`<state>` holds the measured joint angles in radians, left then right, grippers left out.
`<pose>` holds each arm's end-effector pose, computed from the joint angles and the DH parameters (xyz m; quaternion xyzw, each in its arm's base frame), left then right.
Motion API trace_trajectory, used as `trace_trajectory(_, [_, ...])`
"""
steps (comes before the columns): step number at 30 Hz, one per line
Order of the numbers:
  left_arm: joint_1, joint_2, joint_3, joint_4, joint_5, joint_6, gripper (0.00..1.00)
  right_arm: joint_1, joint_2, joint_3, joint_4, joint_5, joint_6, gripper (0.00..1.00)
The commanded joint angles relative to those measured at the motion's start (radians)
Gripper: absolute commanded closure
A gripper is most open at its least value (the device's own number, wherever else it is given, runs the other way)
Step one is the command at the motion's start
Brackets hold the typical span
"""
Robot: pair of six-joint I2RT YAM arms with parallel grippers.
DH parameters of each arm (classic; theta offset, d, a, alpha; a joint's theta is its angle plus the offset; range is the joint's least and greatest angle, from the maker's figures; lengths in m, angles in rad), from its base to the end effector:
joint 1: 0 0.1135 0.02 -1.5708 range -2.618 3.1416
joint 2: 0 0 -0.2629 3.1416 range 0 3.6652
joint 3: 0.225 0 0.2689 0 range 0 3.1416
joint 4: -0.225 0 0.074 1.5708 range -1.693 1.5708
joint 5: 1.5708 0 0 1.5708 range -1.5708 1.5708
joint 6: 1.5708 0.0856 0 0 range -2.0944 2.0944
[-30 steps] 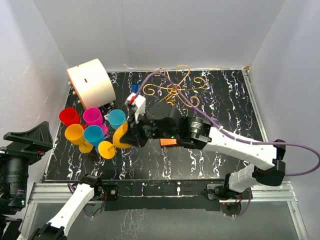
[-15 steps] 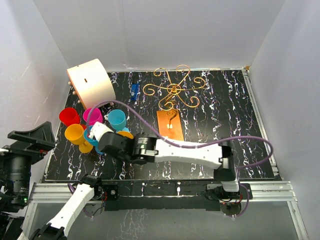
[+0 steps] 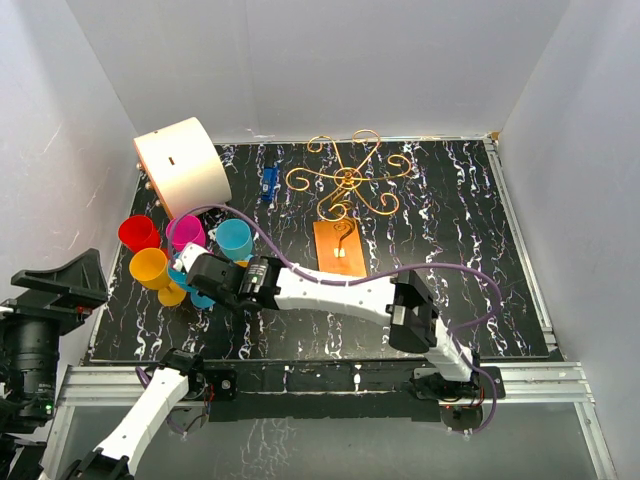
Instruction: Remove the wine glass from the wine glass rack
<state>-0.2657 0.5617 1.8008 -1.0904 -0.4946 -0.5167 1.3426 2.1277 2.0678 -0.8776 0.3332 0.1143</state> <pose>-0.0146 0.0461 0.5430 -0.2632 0.6046 -0.1324 0.7400 0.1440 0.4962 0.2560 -0.4978 0.7956 0.0868 0.3341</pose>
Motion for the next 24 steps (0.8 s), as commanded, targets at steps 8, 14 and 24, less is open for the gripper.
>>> trace_trajectory(8, [-0.004, -0.005, -0.030, 0.013, -0.003, -0.004, 0.01, -0.059, 0.070, 0.137, 0.034, -0.096, -0.006, 0.99])
trace_trajectory(14, [-0.004, -0.002, -0.045, 0.023, 0.003, -0.010, 0.01, -0.059, 0.054, 0.168, 0.006, -0.093, 0.004, 0.79])
trace_trajectory(24, [-0.005, 0.022, -0.075, 0.040, 0.053, -0.036, 0.01, -0.083, -0.096, 0.245, -0.013, -0.052, -0.003, 0.34])
